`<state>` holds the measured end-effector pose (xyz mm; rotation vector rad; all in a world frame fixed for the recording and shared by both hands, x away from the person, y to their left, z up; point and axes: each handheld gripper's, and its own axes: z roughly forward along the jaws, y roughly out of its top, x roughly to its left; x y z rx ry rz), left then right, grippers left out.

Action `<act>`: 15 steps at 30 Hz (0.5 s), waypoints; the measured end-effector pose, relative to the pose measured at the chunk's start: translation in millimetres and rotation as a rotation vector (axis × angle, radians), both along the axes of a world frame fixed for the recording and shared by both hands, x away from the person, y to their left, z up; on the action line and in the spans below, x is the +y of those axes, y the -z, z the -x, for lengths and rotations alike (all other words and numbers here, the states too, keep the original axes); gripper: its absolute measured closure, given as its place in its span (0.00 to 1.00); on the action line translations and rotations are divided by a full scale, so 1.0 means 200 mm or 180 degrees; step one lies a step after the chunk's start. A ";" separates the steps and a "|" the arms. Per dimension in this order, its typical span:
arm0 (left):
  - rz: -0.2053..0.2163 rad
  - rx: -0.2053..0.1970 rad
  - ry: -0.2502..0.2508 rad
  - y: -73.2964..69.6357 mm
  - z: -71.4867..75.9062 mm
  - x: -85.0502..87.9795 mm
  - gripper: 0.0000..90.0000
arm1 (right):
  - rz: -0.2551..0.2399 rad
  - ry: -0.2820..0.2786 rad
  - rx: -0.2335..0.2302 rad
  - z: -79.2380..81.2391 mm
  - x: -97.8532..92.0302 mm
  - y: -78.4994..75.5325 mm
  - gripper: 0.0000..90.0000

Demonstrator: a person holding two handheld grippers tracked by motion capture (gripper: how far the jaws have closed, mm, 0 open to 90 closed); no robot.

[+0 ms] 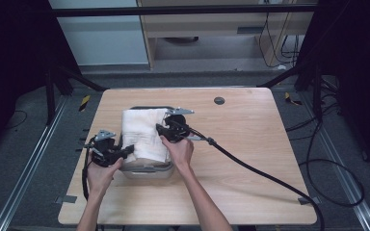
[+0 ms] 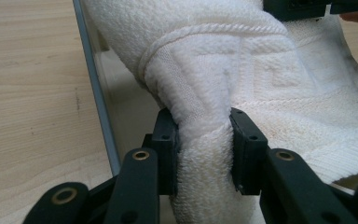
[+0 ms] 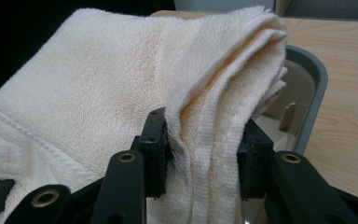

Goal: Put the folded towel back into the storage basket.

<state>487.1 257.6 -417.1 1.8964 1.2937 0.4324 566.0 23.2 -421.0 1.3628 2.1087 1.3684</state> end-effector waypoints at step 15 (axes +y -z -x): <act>-0.0175 0.0133 -0.0004 0.06 -0.02 -0.02 0.73 | 0.0230 -0.0045 0.0098 -0.02 0.02 0.07 0.68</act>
